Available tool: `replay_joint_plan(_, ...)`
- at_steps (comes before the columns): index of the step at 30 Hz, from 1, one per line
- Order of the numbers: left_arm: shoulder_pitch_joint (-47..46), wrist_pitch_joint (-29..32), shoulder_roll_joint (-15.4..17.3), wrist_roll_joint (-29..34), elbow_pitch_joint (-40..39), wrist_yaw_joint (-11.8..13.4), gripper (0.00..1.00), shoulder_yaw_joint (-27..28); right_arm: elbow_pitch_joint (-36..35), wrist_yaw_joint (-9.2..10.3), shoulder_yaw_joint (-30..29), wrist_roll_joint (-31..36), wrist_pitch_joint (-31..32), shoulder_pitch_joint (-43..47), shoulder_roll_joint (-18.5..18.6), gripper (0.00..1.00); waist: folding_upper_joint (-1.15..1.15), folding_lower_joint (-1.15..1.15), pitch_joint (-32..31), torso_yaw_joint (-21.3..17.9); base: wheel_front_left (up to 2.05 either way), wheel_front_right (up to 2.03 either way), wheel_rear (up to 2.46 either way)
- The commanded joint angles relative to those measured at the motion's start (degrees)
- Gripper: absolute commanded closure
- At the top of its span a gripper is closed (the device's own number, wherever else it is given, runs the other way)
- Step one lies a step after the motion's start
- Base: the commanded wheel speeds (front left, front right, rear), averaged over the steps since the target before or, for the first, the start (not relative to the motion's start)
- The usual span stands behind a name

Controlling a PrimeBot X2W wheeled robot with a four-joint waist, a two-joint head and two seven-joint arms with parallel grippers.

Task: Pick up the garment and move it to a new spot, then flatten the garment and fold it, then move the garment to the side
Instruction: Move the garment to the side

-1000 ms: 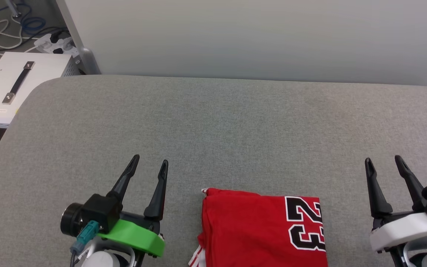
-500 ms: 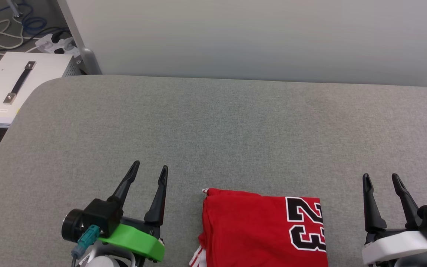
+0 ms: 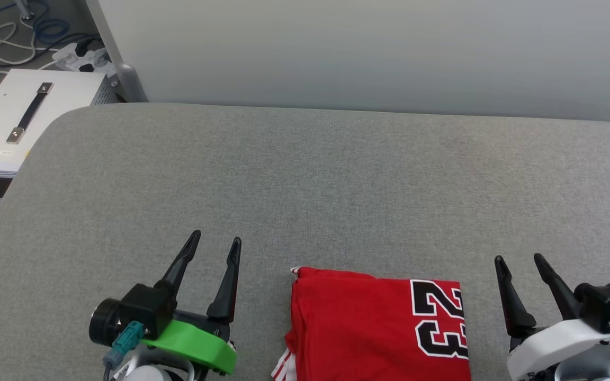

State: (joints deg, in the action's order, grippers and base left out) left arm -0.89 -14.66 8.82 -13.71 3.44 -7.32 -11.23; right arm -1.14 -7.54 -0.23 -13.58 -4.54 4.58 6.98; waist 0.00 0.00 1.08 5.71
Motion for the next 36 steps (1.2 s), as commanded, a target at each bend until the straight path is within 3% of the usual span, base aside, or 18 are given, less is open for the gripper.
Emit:
replay_joint_plan(1,0.3,-0.3,-0.3,-0.5,0.2,-0.2,0.0,0.0,-1.0,0.05,0.8,-1.1,3.4,-0.6,1.5,0.0,0.0,0.0,0.3,0.0,0.0,0.0,0.0)
replay_joint_plan(6,-0.2,-0.3,-0.4,-0.5,0.2,-0.2,0.0,0.0,-5.0,0.05,4.2,-6.0,22.8,-1.4,5.9,0.0,0.0,0.0,1.2,0.3,0.0,0.0,0.0)
replay_joint_plan(12,-1.5,-0.3,-0.6,-0.4,0.1,-0.2,0.0,-0.8,-9.1,0.05,2.9,-11.4,46.8,-1.9,5.0,0.0,0.0,0.0,3.2,1.4,0.0,0.0,0.0)
replay_joint_plan(16,-2.6,-0.3,-0.6,-0.2,0.1,-0.2,0.0,-1.4,-10.8,0.05,1.3,-9.5,56.6,-2.8,3.8,0.0,0.0,0.0,5.1,2.7,0.0,0.0,0.0)
replay_joint_plan(22,-3.9,-0.3,-0.6,-0.1,0.3,-0.2,0.0,-2.0,-9.7,0.05,0.3,-6.6,63.0,-4.0,1.7,0.0,0.0,0.0,7.6,4.8,0.0,0.0,0.0)
replay_joint_plan(36,-5.8,-0.3,-1.1,0.2,0.5,-0.2,0.0,-2.9,-0.5,0.05,2.7,-5.7,63.5,-3.7,-0.3,0.0,0.0,0.0,9.9,7.7,0.0,0.0,0.0)
